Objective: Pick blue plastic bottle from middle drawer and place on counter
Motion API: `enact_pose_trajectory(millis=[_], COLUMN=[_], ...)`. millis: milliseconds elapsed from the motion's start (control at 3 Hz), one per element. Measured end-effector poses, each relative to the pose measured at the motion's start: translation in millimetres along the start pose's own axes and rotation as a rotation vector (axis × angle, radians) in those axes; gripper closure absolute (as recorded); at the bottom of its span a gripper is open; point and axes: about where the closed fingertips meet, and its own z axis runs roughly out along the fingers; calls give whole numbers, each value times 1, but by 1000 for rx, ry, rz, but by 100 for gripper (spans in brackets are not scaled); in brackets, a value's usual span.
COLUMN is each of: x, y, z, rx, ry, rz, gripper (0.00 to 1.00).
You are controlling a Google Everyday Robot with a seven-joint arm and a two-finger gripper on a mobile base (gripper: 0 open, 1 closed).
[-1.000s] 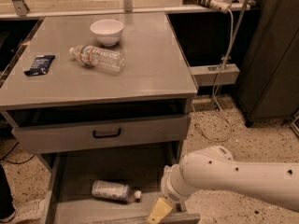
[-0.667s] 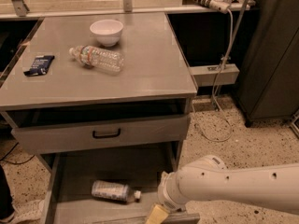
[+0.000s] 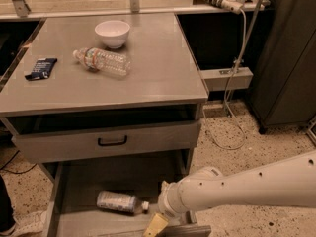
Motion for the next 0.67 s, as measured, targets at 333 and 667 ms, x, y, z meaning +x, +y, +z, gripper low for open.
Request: enact_pose_trajectory(millis=[333, 667], x=[-9, -20], y=[0, -4], z=[17, 42], rx=[-4, -15], ry=[-24, -46], rz=[-40, -79], gripper=[0, 0])
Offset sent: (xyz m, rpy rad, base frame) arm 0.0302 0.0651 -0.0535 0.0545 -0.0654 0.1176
